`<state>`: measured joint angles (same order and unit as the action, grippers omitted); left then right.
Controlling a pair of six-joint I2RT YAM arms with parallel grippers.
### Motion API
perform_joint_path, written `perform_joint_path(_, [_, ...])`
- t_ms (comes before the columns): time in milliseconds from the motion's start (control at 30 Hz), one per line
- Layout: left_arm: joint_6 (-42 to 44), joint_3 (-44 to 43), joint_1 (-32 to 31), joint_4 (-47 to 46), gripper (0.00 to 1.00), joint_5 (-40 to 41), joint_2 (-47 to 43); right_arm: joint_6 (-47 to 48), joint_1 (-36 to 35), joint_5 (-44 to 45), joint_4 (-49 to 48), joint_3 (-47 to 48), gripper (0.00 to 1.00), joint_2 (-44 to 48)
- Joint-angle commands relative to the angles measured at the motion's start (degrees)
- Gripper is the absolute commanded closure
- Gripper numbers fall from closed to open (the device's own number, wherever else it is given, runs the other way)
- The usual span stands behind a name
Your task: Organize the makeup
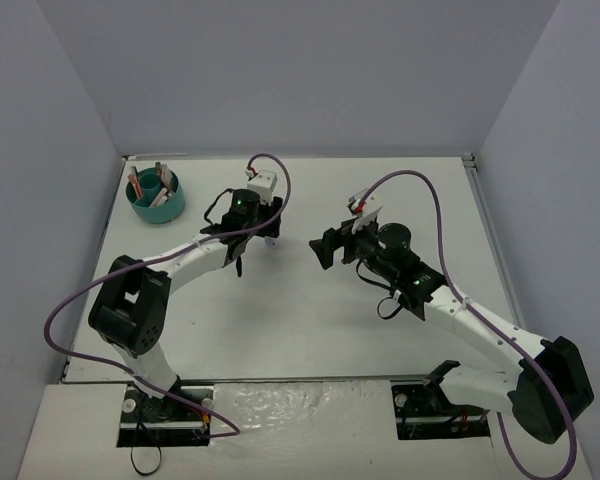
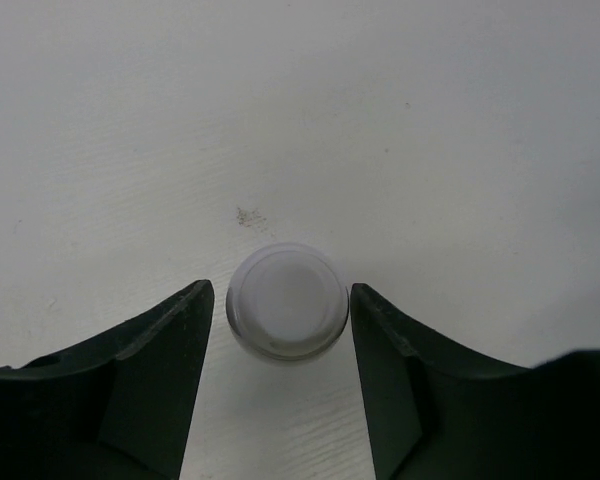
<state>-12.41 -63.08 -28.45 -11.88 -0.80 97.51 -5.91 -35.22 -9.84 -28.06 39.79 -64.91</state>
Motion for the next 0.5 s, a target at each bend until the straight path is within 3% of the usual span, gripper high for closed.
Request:
perform_joint_path(0, [0.37, -0.6, -0.21, -5.51, 0.64, 1.86, -1.01, 0.11, 0.42, 0.44, -4.77, 0.69, 0.0, -0.39])
perform_joint_path(67, [0.27, -0.47, -0.21, -5.78, 0.79, 1.94, -1.01, 0.03, 0.42, 0.44, -4.81, 0.64, 0.0, -0.39])
perform_joint_path(100, [0.1, -0.47, -0.21, -5.79, 0.79, 1.95, -1.01, 0.11, 0.42, 0.44, -4.81, 0.64, 0.0, -0.39])
perform_joint_path(200, [-0.16, -0.38, -0.2, -5.59, 0.96, 2.04, -1.83, 0.11, 0.42, 0.44, -4.81, 0.73, 0.0, -0.39])
perform_joint_path(467, [0.62, -3.26, 0.51, 6.17, 1.0, 10.62, -16.35, -0.09, 0.51, 0.66, -4.88, 0.58, 0.0, -0.15])
